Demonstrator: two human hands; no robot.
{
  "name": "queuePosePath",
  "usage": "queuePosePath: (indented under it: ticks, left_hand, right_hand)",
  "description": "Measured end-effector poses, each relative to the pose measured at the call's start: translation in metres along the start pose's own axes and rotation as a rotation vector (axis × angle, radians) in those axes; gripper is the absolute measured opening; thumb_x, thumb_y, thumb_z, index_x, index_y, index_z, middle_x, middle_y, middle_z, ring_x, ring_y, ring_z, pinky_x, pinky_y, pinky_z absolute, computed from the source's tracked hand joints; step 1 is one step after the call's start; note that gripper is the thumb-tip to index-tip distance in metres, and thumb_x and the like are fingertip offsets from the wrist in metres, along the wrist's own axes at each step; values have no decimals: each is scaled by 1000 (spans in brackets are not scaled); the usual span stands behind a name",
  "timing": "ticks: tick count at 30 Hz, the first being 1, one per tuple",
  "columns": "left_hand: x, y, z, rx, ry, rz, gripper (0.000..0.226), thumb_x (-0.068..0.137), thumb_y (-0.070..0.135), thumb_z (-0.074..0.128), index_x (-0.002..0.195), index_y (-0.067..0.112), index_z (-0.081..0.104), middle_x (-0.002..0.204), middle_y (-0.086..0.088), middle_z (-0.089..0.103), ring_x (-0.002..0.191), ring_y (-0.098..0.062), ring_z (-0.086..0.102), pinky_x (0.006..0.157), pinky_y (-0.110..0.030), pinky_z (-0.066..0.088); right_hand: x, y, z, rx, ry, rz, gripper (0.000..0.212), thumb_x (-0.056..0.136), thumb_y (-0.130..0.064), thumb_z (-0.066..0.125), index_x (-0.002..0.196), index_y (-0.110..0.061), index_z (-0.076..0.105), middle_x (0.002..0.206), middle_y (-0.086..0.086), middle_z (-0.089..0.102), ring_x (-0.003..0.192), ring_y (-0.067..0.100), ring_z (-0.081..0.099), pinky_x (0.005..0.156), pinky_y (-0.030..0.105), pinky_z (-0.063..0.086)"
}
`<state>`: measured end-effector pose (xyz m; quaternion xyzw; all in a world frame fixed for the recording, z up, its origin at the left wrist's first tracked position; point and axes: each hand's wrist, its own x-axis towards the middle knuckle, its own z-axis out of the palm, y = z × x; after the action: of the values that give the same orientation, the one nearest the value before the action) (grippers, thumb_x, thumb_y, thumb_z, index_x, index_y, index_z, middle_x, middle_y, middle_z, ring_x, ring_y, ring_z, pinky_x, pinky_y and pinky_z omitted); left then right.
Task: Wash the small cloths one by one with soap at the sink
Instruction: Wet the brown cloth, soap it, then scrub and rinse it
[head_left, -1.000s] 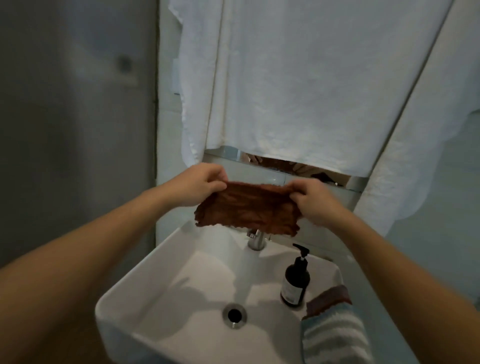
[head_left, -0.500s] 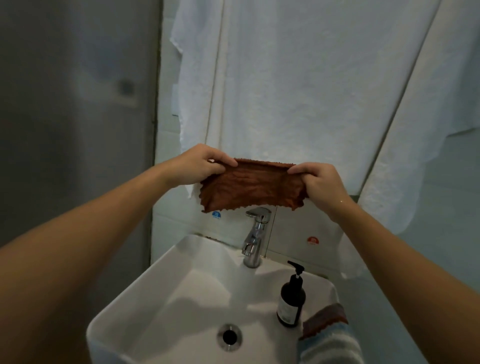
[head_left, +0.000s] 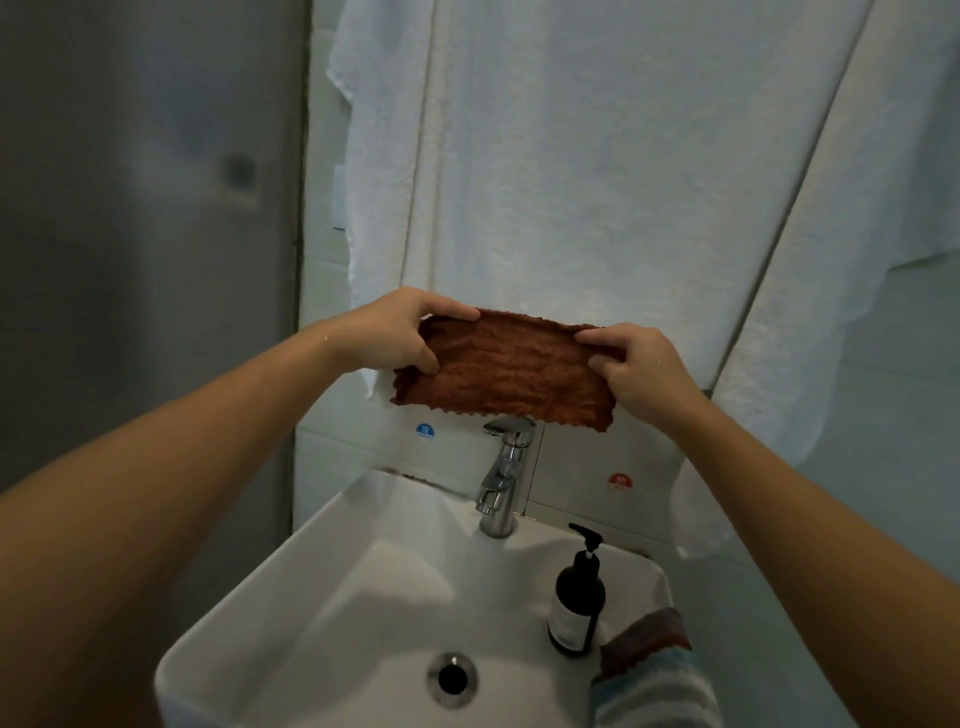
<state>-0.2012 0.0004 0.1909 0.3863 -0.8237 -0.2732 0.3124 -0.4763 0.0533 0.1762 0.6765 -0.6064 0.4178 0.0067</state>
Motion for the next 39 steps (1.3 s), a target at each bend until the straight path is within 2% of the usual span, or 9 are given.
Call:
queuePosePath:
  ticks: [4, 11, 15, 21, 25, 27, 30, 36, 39]
  left_hand:
    - [3, 3, 2, -35, 7, 9, 75, 77, -11, 71, 135, 36, 56, 117, 9, 56, 98, -15, 64, 75, -24, 60]
    - [8, 8, 3, -31, 43, 44, 73, 77, -6, 75, 133, 37, 56, 119, 8, 57, 99, -10, 62, 75, -19, 57]
    - [6, 7, 7, -37, 35, 34, 70, 79, -5, 75, 133, 35, 56, 110, 15, 59, 96, -6, 62, 69, -12, 55]
    - [2, 4, 26, -38, 15, 34, 74, 77, -5, 76, 136, 33, 55, 119, 6, 60, 99, -5, 61, 79, -16, 53]
    - [-3, 3, 57, -67, -78, 33, 75, 75, -2, 79, 135, 37, 55, 128, 4, 59, 106, -12, 62, 88, -26, 56]
    - [-8, 2, 84, -67, -134, 40, 74, 75, 2, 81, 134, 40, 56, 131, 6, 58, 111, -14, 61, 94, -33, 55]
    - [-24, 0, 134, -137, -268, 23, 73, 78, 1, 78, 137, 35, 54, 127, 6, 59, 108, -12, 62, 91, -31, 56]
    - [-60, -11, 233, -304, -534, -71, 73, 79, -2, 76, 139, 31, 52, 127, 6, 53, 108, -10, 59, 86, -26, 57]
    - [-71, -15, 265, -336, -612, -117, 71, 81, -4, 73, 139, 29, 51, 121, 7, 54, 102, -7, 59, 77, -20, 56]
  right_hand:
    - [-2, 0, -3, 74, 44, 11, 46, 83, -17, 77, 127, -20, 64, 115, -4, 57, 95, 7, 56, 63, 3, 43]
    - [-8, 7, -9, -70, 155, -36, 53, 78, -6, 77, 128, -19, 64, 125, 1, 62, 114, 16, 56, 93, 21, 45]
    - [-13, 7, -17, -127, 80, -10, 56, 79, -5, 77, 131, -19, 61, 127, 3, 59, 115, 19, 55, 96, 23, 43]
    - [-29, 10, -32, -119, -20, 86, 60, 79, -5, 78, 133, -24, 60, 128, 1, 58, 107, 19, 60, 93, 33, 53]
    - [-62, 23, -51, -69, -95, 199, 60, 80, -2, 77, 132, -25, 60, 120, 0, 60, 100, 17, 61, 88, 34, 57]
    - [-87, 36, -63, -42, -152, 286, 60, 80, -1, 76, 131, -28, 61, 115, 2, 62, 92, 17, 64, 77, 31, 59]
    - [-132, 63, -77, 39, -226, 431, 59, 79, 3, 76, 125, -30, 63, 109, 4, 65, 85, 16, 67, 59, 19, 55]
    - [-227, 129, -83, 112, -313, 636, 59, 74, 7, 77, 106, -41, 66, 117, -4, 65, 91, 18, 70, 69, 27, 57]
    - [-260, 152, -79, 177, -323, 721, 58, 73, 10, 77, 106, -37, 66, 118, 2, 66, 90, 18, 71, 67, 26, 57]
